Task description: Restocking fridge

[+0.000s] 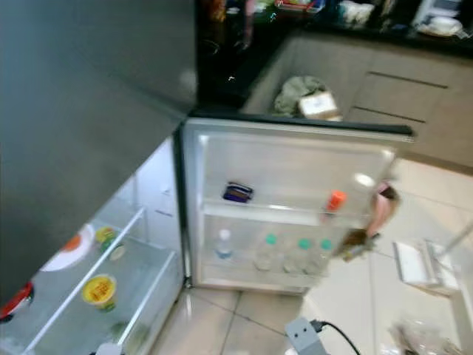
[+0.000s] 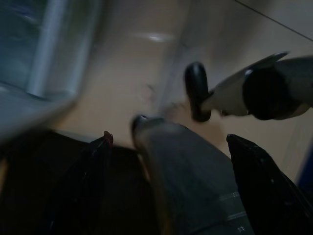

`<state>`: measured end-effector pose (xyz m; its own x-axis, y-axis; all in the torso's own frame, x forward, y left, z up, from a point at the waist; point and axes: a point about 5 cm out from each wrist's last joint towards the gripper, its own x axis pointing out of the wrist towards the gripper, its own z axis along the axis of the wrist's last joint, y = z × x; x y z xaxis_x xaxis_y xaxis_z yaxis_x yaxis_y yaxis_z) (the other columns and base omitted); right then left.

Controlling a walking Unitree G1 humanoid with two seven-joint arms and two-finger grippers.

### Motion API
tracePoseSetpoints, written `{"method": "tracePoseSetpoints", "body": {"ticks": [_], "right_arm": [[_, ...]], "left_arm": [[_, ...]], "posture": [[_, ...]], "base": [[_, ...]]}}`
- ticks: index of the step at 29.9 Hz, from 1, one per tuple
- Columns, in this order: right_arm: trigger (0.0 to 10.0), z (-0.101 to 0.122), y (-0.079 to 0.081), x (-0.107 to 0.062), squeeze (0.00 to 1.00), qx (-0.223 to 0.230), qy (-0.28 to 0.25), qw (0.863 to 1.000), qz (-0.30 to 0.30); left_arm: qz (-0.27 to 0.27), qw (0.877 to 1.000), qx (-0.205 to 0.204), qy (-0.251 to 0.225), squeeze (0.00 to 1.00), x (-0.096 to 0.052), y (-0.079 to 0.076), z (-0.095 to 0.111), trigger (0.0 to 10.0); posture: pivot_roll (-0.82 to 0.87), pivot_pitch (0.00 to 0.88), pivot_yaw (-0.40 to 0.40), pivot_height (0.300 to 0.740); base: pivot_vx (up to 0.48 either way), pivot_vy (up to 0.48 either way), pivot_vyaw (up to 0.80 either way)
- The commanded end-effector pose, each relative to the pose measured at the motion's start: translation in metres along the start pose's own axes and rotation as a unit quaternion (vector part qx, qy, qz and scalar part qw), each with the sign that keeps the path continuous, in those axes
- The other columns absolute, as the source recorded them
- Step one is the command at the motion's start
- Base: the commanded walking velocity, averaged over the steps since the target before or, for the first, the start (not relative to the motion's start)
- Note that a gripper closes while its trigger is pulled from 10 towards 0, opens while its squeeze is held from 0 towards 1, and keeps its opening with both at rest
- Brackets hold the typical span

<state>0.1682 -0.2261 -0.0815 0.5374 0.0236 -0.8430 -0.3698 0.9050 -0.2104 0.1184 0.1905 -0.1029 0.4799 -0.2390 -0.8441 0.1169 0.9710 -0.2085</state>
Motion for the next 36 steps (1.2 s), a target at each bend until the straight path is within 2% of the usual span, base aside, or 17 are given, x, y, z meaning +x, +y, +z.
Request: {"method": "tracePoseSetpoints", "body": {"ticks": [1,3,15,21,25,29,36], "right_arm": [[10.0,-0.001,-0.002,-0.001,0.0,0.002,0.002,1.0,-0.003],[10.0,-0.001,-0.002,-0.001,0.0,0.002,0.002,1.0,-0.003],[10.0,0.0,-0.002,0.0,0.0,0.0,-0.002,1.0,-0.001],[10.0,0.014,0.0,0.002,0.0,-0.018,-0.028,0.999,0.015],[10.0,0.031,0.008,0.004,0.0,-0.035,-0.062,0.996,0.059],[10.0,0.051,0.02,0.005,0.0,-0.039,-0.1,0.985,0.132],[10.0,0.06,0.028,0.006,0.0,-0.07,-0.111,0.977,0.168]], "left_arm": [[-0.001,1.0,0.018,0.002,0.0,0.001,0.0,0.004,10.0],[-0.003,1.0,0.022,0.002,0.0,0.001,0.0,0.004,10.0],[-0.002,1.0,0.018,0.006,0.0,0.001,-0.001,0.002,10.0],[0.008,1.0,0.023,0.004,0.0,0.001,0.001,0.002,10.0],[0.007,1.0,0.024,0.006,0.0,0.001,0.001,0.002,10.0],[0.004,1.0,0.027,0.007,0.0,0.001,0.001,0.003,10.0],[-0.009,0.999,0.033,0.011,0.0,0.001,0.0,0.003,10.0]], "posture": [[-0.1,0.0,-0.029,0.74],[-0.1,0.0,-0.029,0.74],[-0.1,0.0,-0.03,0.74],[-0.1,0.0,-0.029,0.74],[-0.1,0.0,-0.027,0.74],[-0.1,0.0,-0.025,0.74],[-0.1,0.0,-0.026,0.74]], "base": [[0.0,0.0,0.0],[0.0,0.0,0.0],[0.0,-0.456,0.0],[0.0,0.0,0.0],[0.0,0.0,0.0],[0.0,0.0,0.0],[0.0,-0.134,0.0]]}}
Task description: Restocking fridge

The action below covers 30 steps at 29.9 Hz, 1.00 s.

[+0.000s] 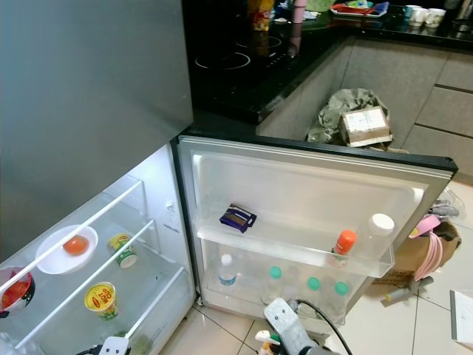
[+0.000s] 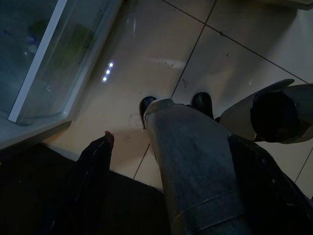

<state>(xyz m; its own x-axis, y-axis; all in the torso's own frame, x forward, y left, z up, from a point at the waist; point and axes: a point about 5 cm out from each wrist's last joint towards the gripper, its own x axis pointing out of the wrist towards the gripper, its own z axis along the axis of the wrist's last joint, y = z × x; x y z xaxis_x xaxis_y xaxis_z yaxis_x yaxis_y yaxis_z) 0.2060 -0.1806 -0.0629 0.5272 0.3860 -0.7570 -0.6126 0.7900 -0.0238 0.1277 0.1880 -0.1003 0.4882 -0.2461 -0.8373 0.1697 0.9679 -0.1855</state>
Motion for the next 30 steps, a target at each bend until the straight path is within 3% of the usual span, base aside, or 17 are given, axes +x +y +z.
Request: {"method": "tracePoseSetpoints", "body": {"ticks": [1,5,8,14,22,28,30], "right_arm": [[10.0,0.004,0.004,0.002,0.0,-0.016,-0.007,1.0,0.018],[10.0,0.008,0.006,0.003,0.0,-0.022,-0.013,0.999,0.034],[10.0,0.016,0.009,0.005,0.0,-0.026,-0.027,0.997,0.072],[10.0,0.026,0.016,0.007,0.0,-0.046,-0.039,0.99,0.131],[10.0,0.07,0.025,0.01,0.0,-0.062,-0.117,0.963,0.237],[10.0,0.087,0.026,0.01,0.0,-0.069,-0.15,0.954,0.251],[10.0,0.102,0.022,0.01,0.0,-0.072,-0.18,0.955,0.226]], "left_arm": [[-0.005,1.0,0.004,0.016,0.0,-0.002,0.001,-0.007,10.0],[-0.002,1.0,0.001,0.017,0.0,-0.003,0.001,-0.009,10.0],[0.003,1.0,-0.017,0.01,0.0,-0.003,0.001,-0.009,10.0],[0.002,1.0,-0.015,0.011,0.0,-0.003,0.001,-0.009,10.0],[-0.002,1.0,-0.01,-0.008,0.0,-0.002,0.001,-0.003,10.0],[-0.005,1.0,0.001,-0.024,0.0,-0.002,0.003,0.003,10.0],[-0.003,0.998,0.023,-0.05,0.0,-0.002,0.008,0.016,10.0]], "posture": [[-0.1,0.0,-0.025,0.74],[-0.1,0.0,-0.025,0.74],[-0.1,0.0,-0.026,0.74],[-0.1,0.0,-0.028,0.74],[-0.1,0.0,-0.033,0.74],[-0.1,0.0,-0.034,0.74],[-0.1,0.0,-0.032,0.74]], "base": [[0.0,-0.469,0.0],[0.0,-0.467,0.0],[0.0,0.0,0.0],[0.0,0.0,0.0],[0.0,0.0,0.0],[0.0,0.0,0.0],[0.0,0.0,0.0]]}}
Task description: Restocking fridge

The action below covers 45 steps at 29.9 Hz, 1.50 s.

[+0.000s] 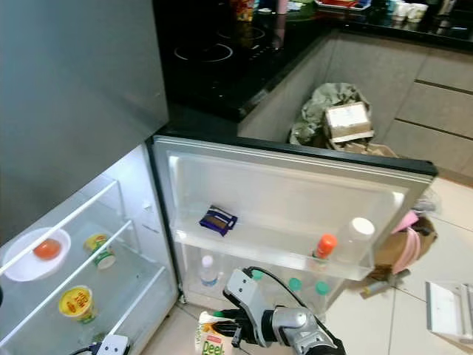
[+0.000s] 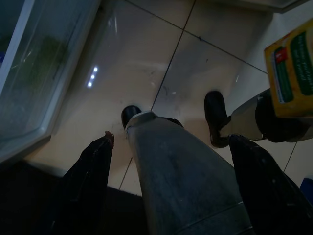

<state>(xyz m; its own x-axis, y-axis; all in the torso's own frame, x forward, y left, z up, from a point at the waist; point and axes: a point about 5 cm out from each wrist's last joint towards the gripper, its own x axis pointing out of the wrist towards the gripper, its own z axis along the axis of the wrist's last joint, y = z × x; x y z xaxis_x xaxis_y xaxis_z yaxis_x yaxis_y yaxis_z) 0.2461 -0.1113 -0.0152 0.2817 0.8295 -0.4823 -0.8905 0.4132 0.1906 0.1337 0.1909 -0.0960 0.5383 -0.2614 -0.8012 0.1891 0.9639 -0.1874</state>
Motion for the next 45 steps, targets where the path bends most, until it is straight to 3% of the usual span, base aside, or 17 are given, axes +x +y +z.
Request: {"method": "tracePoseSetpoints", "body": {"ticks": [1,4,6,10,13,16,26,36,45], "right_arm": [[10.0,0.018,-0.011,-0.001,0.0,-0.018,-0.037,0.999,-0.033],[10.0,0.023,-0.016,-0.003,0.0,-0.02,-0.044,0.997,-0.058],[10.0,0.027,-0.025,-0.01,0.0,-0.01,-0.052,0.995,-0.089],[10.0,0.024,-0.033,-0.019,0.0,0.016,-0.054,0.992,-0.111],[10.0,0.021,-0.035,-0.023,0.0,0.022,-0.049,0.991,-0.121],[10.0,0.016,-0.039,-0.033,0.0,0.033,-0.042,0.991,-0.125],[10.0,0.017,-0.043,-0.04,0.0,0.032,-0.04,0.991,-0.126],[10.0,0.02,-0.043,-0.038,0.0,0.025,-0.038,0.992,-0.119],[10.0,0.029,-0.04,-0.031,0.0,0.018,-0.045,0.994,-0.102]], "left_arm": [[0.004,0.999,0.024,-0.028,0.0,0.0,0.007,0.014,10.0],[0.01,0.998,0.046,-0.049,0.0,0.0,0.011,0.026,10.0],[0.005,0.993,0.076,-0.094,0.0,0.0,0.017,0.051,10.0],[-0.009,0.986,0.09,-0.137,0.0,0.001,0.016,0.073,10.0],[-0.02,0.984,0.1,-0.149,0.0,0.002,0.012,0.08,10.0],[-0.077,0.968,0.161,-0.177,0.0,0.008,-0.008,0.1,10.0],[-0.093,0.958,0.2,-0.183,0.0,0.006,-0.011,0.103,10.0],[-0.084,0.961,0.196,-0.174,0.0,0.001,-0.002,0.089,10.0],[-0.091,0.961,0.198,-0.172,0.0,0.002,-0.006,0.085,10.0]], "posture": [[-0.1,0.0,-0.032,0.74],[-0.1,0.0,-0.032,0.74],[-0.09,0.0,-0.029,0.74],[-0.09,0.0,-0.029,0.74],[-0.09,0.0,-0.029,0.74],[-0.1,0.0,-0.024,0.72],[-0.1,0.0,-0.019,0.675],[-0.09,0.0,-0.013,0.64],[-0.09,0.0,-0.01,0.6]], "base": [[0.0,0.0,0.0],[0.0,0.0,0.0],[0.0,0.0,0.0],[0.0,0.0,0.0],[0.0,0.0,0.0],[0.0,0.0,0.0],[0.0,0.0,0.0],[0.0,0.0,0.0],[0.0,0.0,0.0]]}}
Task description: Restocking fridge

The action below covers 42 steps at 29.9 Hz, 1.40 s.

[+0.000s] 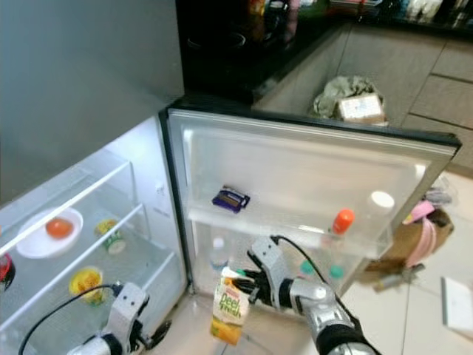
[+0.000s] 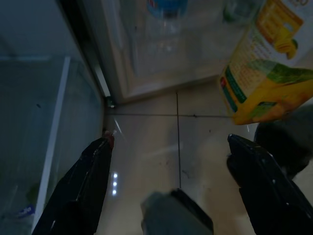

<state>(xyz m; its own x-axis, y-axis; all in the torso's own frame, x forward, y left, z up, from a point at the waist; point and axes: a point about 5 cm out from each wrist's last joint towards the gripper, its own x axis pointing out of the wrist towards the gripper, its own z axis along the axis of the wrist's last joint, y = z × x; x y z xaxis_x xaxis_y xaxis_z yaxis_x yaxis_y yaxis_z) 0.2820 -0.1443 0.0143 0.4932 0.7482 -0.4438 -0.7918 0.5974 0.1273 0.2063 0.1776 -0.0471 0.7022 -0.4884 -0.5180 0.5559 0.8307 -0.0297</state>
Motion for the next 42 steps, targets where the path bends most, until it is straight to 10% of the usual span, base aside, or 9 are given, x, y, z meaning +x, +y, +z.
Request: {"method": "tracePoseSetpoints", "body": {"ticks": [1,42], "right_arm": [[10.0,0.003,0.0,0.0,0.0,-0.002,-0.004,1.0,0.005],[10.0,0.035,0.031,-0.007,0.0,-0.02,-0.034,0.979,0.198]], "left_arm": [[-0.003,1.0,0.007,0.006,0.0,-0.002,0.0,-0.003,10.0],[-0.002,1.0,0.015,0.002,0.0,0.005,-0.006,0.001,10.0]], "posture": [[-0.09,0.0,-0.01,0.6],[-0.09,0.0,-0.021,0.474]], "base": [[0.0,0.0,0.0],[0.0,0.0,0.0]]}}
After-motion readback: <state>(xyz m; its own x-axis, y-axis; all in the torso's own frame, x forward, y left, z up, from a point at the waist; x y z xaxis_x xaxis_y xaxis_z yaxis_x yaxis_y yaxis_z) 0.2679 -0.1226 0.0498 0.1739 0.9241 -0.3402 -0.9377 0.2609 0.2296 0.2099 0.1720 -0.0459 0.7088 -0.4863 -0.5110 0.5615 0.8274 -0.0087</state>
